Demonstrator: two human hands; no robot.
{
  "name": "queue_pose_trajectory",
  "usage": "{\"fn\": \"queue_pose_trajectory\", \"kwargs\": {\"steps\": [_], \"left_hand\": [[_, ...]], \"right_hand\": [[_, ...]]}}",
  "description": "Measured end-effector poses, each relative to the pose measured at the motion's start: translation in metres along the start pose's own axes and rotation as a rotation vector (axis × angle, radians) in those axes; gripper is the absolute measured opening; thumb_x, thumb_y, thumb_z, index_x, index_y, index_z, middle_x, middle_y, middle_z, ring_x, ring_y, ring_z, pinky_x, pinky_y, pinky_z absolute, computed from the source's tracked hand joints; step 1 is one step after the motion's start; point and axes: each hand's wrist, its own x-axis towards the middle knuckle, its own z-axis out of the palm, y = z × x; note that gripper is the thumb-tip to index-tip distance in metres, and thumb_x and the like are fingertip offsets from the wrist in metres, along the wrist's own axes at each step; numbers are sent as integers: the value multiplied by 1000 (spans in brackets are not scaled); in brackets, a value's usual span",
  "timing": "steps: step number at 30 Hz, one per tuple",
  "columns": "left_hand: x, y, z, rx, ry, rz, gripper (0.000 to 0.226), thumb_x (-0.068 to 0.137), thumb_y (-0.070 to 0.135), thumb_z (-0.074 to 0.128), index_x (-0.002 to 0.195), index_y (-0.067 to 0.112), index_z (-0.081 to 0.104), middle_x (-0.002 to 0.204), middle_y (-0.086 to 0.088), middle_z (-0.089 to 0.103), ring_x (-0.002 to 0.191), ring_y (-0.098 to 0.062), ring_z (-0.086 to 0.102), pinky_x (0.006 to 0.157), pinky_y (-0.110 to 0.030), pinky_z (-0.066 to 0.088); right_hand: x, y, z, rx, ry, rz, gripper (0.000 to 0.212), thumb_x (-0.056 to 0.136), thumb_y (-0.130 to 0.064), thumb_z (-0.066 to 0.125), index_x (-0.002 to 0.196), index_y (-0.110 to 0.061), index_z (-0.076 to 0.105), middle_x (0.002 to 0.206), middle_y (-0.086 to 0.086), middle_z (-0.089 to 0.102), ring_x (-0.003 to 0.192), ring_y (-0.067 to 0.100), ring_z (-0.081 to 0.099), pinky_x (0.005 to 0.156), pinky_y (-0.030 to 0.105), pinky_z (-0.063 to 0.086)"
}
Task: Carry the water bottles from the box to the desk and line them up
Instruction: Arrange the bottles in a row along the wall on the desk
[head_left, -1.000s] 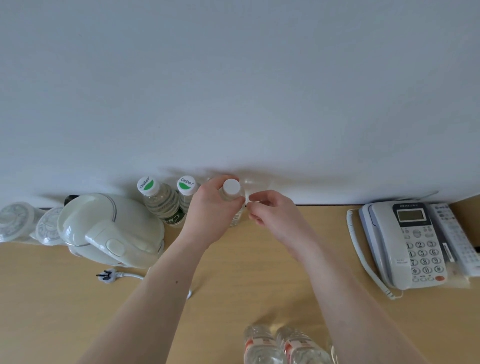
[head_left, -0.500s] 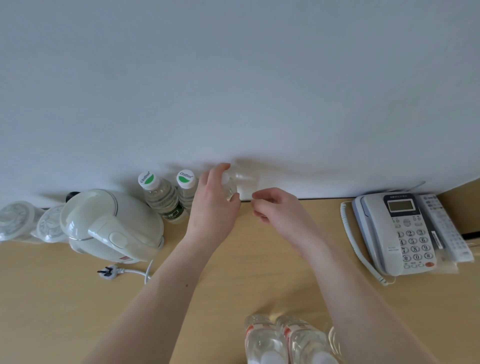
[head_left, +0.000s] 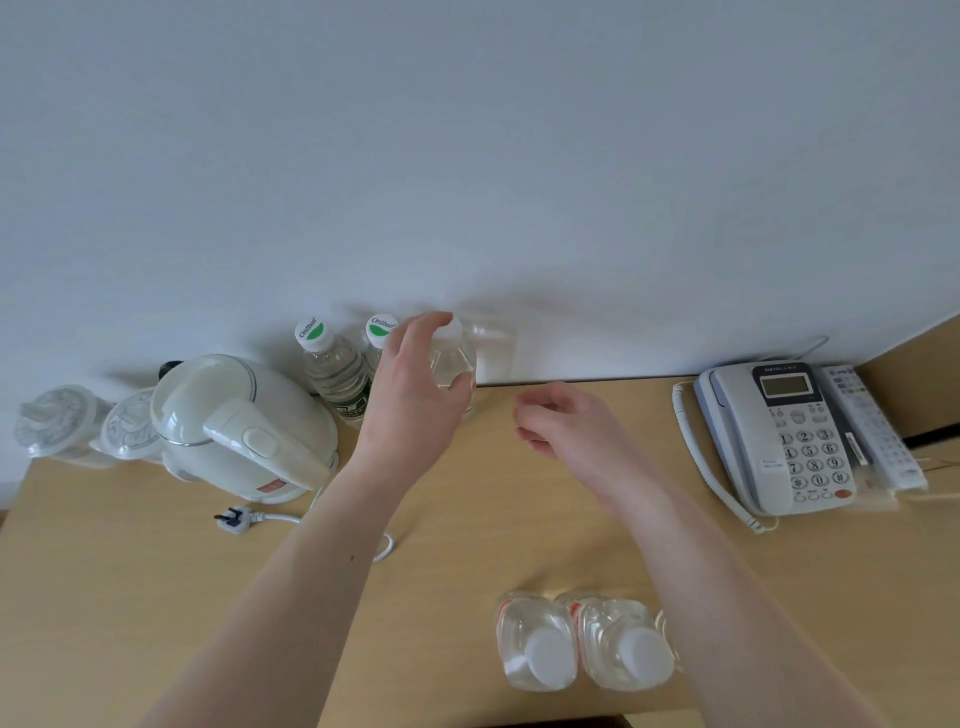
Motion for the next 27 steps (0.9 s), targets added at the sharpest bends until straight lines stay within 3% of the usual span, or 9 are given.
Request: {"fn": "queue_pose_trajectory", "kwargs": {"steps": [4, 9, 12, 16, 27], "left_hand": [[-11, -3, -9, -34, -10, -9, 53, 90, 14, 72, 138, 28, 54, 132, 14, 47, 99, 21, 44, 81, 8, 28], [-27, -13, -20, -183, -164, -104, 43, 89, 18, 76, 126, 35, 62, 119, 27, 66, 114, 11, 59, 102, -16, 44], [-41, -19, -23, -285, -306, -167, 37, 85, 23, 82, 112, 42, 66, 109, 24, 74, 107, 6, 67, 97, -22, 52], [-60, -22, -19, -335, -404, -184, 37, 83, 25, 83, 113, 41, 68, 110, 20, 75, 104, -1, 72, 95, -30, 55], [-98, -18, -7, -316, -578, -171, 36, 90, 8, 75, 112, 36, 66, 111, 11, 76, 105, -1, 71, 92, -23, 58]], "right_hand": [[-14, 8, -2, 25, 15, -8, 13, 85, -30, 69, 98, -28, 72, 94, 0, 77, 103, 26, 71, 102, 51, 53], [-34, 16, -9, 42, 14, -25, 17, 82, -33, 69, 98, -28, 73, 97, 1, 77, 103, 26, 72, 103, 52, 52], [-47, 23, -15, 46, 2, -27, 22, 82, -37, 69, 103, -31, 72, 97, -5, 77, 103, 21, 72, 104, 48, 52], [-63, 35, -22, 46, -2, -27, 15, 92, -30, 70, 107, -29, 72, 97, -5, 79, 102, 20, 73, 104, 46, 53], [-93, 56, -23, 1, -51, 8, 15, 95, -29, 67, 109, -26, 73, 101, -4, 78, 98, 7, 74, 100, 35, 55]]}}
